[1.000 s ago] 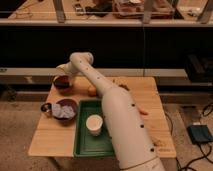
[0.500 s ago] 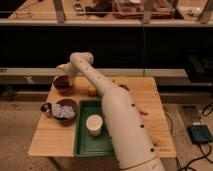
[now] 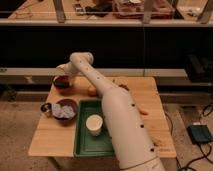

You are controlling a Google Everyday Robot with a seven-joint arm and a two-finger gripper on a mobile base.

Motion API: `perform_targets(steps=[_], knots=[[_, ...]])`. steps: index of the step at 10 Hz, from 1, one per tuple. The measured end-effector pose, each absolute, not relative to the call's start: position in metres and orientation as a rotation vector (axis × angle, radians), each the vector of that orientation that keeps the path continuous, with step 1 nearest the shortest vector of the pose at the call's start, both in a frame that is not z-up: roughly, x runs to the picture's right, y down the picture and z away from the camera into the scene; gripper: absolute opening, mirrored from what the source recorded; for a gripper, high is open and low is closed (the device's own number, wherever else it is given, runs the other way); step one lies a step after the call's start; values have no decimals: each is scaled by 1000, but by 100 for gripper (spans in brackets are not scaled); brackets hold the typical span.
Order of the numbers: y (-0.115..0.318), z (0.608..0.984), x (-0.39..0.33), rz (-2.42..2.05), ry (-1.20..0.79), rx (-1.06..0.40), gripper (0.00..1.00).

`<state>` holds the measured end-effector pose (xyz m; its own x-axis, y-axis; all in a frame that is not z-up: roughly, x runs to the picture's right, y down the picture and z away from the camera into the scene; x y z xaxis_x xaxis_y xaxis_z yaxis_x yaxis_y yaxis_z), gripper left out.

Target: Place towel in tray

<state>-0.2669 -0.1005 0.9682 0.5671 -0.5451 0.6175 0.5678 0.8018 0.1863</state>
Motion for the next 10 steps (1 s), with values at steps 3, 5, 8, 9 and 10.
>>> perform_targets(steps=[3, 5, 8, 9, 10], knots=[[-100, 968, -267, -654, -713, -35, 80], [-100, 968, -267, -654, -714, -35, 80], [-100, 968, -267, -654, -713, -35, 80], [-101, 968, -267, -656, -714, -34, 80], [-104, 968, -267, -672, -721, -47, 80]])
